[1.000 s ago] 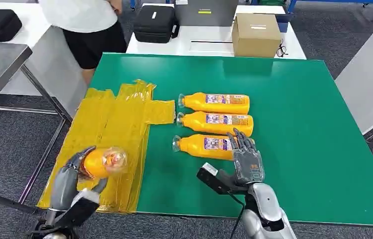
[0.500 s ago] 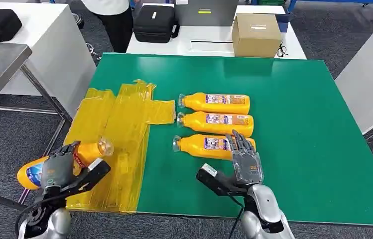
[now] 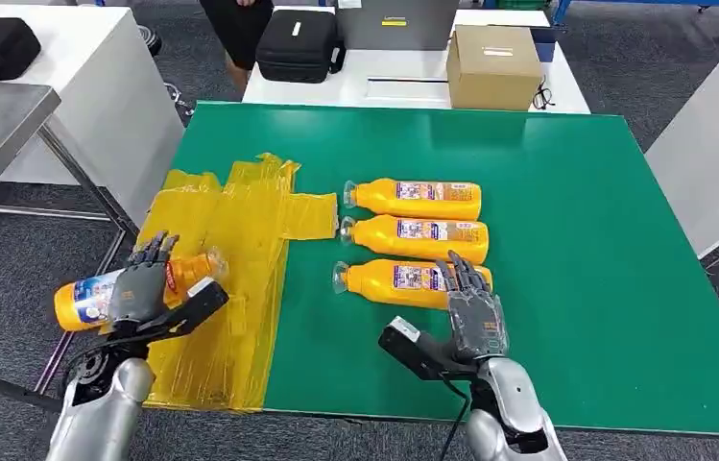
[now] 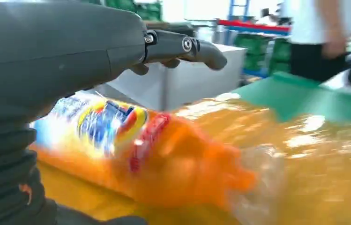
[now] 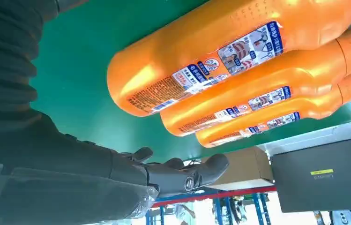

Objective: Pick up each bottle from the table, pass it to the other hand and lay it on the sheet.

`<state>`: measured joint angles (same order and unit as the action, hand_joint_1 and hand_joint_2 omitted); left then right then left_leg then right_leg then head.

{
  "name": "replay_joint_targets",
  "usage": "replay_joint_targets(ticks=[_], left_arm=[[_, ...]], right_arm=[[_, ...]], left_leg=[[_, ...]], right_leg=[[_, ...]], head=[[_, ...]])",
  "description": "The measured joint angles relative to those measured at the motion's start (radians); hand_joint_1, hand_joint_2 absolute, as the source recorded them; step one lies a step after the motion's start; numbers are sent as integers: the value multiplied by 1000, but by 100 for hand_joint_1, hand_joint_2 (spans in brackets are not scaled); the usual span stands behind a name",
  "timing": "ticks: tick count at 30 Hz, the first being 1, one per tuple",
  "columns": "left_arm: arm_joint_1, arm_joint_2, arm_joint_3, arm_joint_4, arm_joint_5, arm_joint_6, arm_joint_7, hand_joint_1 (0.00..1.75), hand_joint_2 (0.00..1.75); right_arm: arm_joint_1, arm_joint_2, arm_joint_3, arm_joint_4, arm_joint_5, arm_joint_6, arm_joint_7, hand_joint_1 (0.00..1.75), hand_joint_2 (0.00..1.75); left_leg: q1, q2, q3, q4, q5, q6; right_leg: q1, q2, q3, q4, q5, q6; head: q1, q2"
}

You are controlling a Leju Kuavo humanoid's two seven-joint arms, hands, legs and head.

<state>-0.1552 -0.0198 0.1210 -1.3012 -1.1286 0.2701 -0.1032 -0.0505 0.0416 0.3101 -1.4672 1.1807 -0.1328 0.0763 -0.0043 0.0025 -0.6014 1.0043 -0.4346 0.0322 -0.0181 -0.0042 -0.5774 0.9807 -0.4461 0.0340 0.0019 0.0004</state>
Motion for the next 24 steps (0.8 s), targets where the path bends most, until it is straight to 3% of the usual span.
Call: replay_joint_targets(ticks=[3, 18, 24], left_arm=[[4, 0, -6, -6, 64, 10, -48, 0, 175], [14, 0, -19, -18, 85, 14, -65, 0, 175], [73, -3, -44, -115, 288, -18, -224, 0, 175]], right_arm=[[3, -2, 0, 0, -5, 2, 0, 0, 175], [4, -5, 0, 0, -5, 2, 0, 0, 175], [4, -6, 3, 0, -4, 5, -1, 0, 175]], left_leg=[[0, 0, 0, 0, 0, 0], [0, 0, 0, 0, 0, 0], [0, 0, 0, 0, 0, 0]], right_leg=[[0, 0, 0, 0, 0, 0], [0, 0, 0, 0, 0, 0], [0, 0, 0, 0, 0, 0]], head=[[0, 0], [0, 0], [0, 0]])
